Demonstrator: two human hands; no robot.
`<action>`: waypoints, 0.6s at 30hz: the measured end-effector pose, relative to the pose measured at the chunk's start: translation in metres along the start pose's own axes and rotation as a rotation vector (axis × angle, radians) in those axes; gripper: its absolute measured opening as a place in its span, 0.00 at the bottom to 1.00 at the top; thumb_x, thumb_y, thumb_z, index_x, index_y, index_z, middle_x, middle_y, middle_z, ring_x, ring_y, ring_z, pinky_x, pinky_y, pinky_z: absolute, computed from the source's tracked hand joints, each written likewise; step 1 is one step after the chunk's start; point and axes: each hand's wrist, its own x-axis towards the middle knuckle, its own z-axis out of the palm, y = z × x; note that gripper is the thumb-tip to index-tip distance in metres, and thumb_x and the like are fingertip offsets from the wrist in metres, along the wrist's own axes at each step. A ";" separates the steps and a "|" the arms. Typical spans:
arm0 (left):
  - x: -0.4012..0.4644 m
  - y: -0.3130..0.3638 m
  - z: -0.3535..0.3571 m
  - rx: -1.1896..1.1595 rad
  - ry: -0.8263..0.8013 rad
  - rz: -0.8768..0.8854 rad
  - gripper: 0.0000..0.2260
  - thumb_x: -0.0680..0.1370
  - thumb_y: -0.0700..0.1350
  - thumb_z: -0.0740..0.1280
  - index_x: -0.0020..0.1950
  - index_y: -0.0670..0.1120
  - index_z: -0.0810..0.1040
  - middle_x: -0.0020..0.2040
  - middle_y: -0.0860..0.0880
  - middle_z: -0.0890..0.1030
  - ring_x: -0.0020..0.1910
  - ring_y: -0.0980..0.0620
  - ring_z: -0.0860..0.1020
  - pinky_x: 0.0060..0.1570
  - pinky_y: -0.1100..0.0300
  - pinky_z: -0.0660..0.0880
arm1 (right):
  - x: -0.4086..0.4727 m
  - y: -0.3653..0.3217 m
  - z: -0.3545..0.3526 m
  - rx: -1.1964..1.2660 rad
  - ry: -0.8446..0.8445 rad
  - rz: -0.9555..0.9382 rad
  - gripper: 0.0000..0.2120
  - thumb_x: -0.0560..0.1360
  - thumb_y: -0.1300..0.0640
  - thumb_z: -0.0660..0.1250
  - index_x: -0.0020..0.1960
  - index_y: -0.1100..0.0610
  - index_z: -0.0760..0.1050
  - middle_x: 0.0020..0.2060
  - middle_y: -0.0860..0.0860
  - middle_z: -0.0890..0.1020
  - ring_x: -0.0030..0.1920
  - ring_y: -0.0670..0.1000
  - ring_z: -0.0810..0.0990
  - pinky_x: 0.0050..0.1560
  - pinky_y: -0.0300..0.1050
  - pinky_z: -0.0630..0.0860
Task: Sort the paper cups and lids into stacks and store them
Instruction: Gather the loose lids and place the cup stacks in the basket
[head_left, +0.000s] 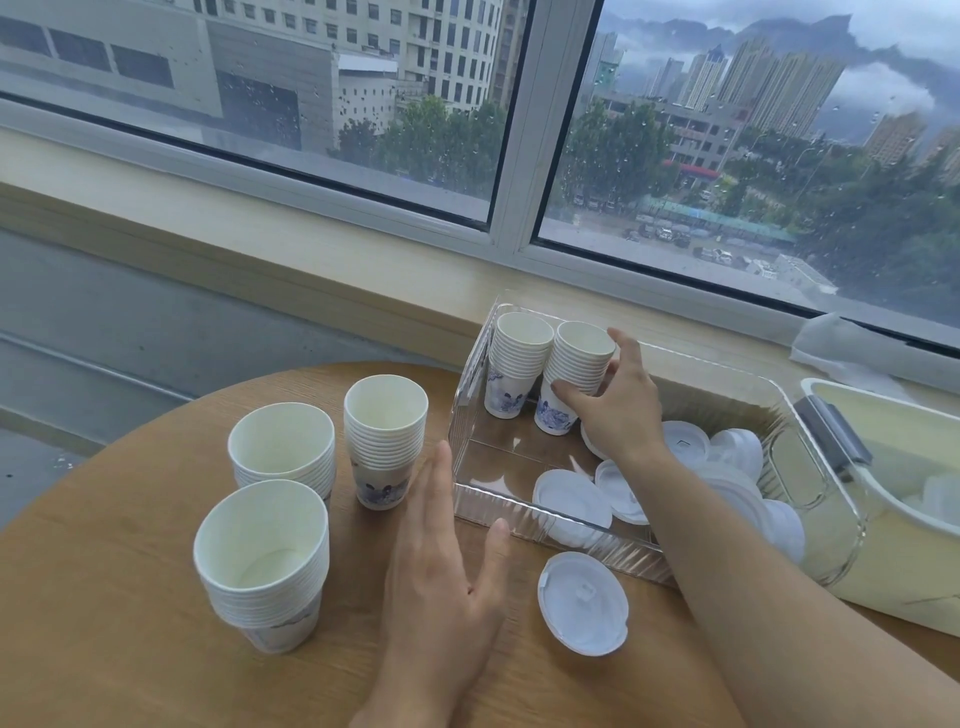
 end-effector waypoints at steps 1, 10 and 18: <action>0.000 0.000 0.000 -0.005 0.000 0.002 0.36 0.81 0.62 0.60 0.86 0.52 0.52 0.82 0.64 0.52 0.82 0.67 0.51 0.75 0.75 0.47 | 0.001 0.001 0.000 0.002 -0.008 0.000 0.44 0.72 0.48 0.81 0.80 0.46 0.60 0.68 0.56 0.78 0.69 0.58 0.75 0.71 0.61 0.72; -0.002 0.001 -0.001 0.002 0.014 0.000 0.36 0.81 0.59 0.63 0.86 0.52 0.53 0.82 0.63 0.54 0.82 0.67 0.51 0.76 0.74 0.48 | -0.012 -0.007 -0.012 -0.002 0.055 -0.068 0.42 0.74 0.47 0.78 0.81 0.49 0.59 0.72 0.55 0.72 0.72 0.56 0.71 0.72 0.58 0.70; -0.019 0.007 -0.014 -0.057 0.037 -0.055 0.27 0.80 0.54 0.65 0.79 0.50 0.69 0.75 0.54 0.71 0.76 0.56 0.68 0.75 0.65 0.63 | -0.080 -0.082 -0.019 0.209 -0.164 -0.442 0.22 0.76 0.52 0.77 0.69 0.49 0.77 0.59 0.43 0.79 0.54 0.44 0.81 0.54 0.44 0.81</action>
